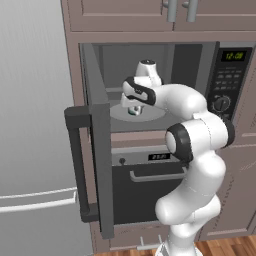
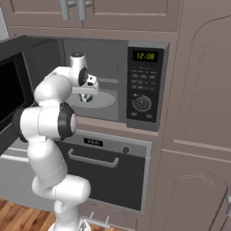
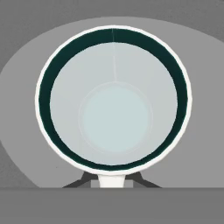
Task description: Pick the mug from the counter and place it inside the microwave. Then close the microwave.
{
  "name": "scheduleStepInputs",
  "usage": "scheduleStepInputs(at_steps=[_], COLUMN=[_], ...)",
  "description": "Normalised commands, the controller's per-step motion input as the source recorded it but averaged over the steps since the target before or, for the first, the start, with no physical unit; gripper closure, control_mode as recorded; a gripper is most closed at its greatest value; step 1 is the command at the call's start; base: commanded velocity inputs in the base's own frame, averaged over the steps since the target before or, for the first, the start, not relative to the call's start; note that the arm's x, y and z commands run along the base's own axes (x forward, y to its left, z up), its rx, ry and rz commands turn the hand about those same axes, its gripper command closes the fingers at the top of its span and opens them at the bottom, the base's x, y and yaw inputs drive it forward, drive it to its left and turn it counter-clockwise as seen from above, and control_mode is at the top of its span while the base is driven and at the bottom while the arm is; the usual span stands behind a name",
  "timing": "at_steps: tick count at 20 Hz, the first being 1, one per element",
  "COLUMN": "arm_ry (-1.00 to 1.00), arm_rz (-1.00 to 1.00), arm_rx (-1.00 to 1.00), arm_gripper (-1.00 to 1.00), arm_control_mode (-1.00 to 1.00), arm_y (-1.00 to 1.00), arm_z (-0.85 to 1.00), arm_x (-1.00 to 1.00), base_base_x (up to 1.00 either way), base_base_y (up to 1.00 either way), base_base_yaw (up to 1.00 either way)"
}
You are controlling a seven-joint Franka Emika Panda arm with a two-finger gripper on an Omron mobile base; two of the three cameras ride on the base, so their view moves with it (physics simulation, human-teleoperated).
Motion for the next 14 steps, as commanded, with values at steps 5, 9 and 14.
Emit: scheduleStepInputs(at_steps=[5, 9, 14], arm_ry=[0.00, 0.00, 0.00], arm_rz=[0.00, 0.00, 0.00], arm_rx=[0.00, 0.00, 0.00], arm_gripper=[1.00, 1.00, 1.00], arm_control_mode=[-1.00, -1.00, -1.00], arm_y=[0.01, 0.00, 0.00], arm_z=[-0.30, -0.28, -0.09], arm_x=[0.19, 0.09, 0.01], base_base_x=[0.00, 0.00, 0.00], base_base_y=[0.00, 0.00, 0.00], base_base_yaw=[0.00, 0.00, 0.00])
